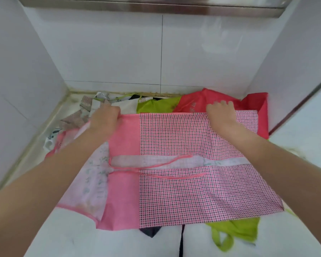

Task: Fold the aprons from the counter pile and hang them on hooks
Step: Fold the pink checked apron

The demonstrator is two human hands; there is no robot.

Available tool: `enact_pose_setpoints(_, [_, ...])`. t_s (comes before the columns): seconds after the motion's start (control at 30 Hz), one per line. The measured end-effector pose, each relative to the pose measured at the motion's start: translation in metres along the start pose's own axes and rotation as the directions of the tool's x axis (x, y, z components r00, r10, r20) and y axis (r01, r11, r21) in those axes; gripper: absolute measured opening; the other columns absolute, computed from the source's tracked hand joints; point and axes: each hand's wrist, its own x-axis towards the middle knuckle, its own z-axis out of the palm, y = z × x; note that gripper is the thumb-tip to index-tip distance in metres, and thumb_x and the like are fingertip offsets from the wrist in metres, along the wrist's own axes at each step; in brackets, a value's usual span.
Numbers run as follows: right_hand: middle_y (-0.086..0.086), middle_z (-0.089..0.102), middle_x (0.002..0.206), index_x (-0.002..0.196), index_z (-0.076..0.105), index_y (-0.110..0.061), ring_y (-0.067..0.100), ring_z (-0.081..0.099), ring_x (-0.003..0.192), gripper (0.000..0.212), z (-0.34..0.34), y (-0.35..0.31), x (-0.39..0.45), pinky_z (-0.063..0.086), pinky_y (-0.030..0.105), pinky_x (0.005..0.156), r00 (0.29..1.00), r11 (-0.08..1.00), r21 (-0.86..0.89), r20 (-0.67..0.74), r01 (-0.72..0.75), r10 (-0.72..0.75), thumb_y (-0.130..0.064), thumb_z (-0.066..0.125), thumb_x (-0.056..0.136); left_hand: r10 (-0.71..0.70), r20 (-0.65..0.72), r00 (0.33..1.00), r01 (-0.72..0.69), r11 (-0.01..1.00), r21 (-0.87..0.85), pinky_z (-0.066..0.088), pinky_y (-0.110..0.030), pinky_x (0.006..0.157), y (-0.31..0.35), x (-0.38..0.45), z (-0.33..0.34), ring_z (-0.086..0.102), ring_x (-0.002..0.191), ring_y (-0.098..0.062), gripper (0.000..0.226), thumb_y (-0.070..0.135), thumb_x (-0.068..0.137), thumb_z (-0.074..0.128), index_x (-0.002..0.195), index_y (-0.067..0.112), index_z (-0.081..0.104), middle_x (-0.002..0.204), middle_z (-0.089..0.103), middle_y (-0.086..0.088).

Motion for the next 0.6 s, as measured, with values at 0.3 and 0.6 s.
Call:
enact_pose_setpoints(0.3, [0.011, 0.06, 0.124, 0.125, 0.055, -0.005, 0.029, 0.059, 0.114, 0.033, 0.012, -0.005, -0.127, 0.047, 0.037, 0.089, 0.946, 0.995, -0.028, 0.314, 0.095, -0.081, -0.008, 0.047, 0.093, 0.382, 0.118, 0.917, -0.387, 0.921, 0.032, 0.049, -0.035, 0.076, -0.007, -0.149, 0.023, 0.064, 0.089, -0.032, 0.014, 0.008, 0.079, 0.064, 0.091, 0.001, 0.065, 0.092, 0.067, -0.017])
enact_pose_setpoints(0.6, [0.0, 0.061, 0.123, 0.121, 0.055, -0.017, 0.022, 0.057, 0.116, 0.033, 0.103, -0.038, -0.191, 0.038, 0.032, 0.098, 0.934, 0.974, -0.079, 0.307, 0.214, -0.181, -0.005, 0.045, 0.092, 0.31, 0.546, 0.778, -0.499, 0.833, 0.238, 0.035, -0.03, 0.097, 0.006, -0.209, 0.075, 0.056, 0.109, -0.02, 0.024, 0.027, 0.092, 0.048, 0.113, 0.017, 0.054, 0.116, 0.061, -0.002])
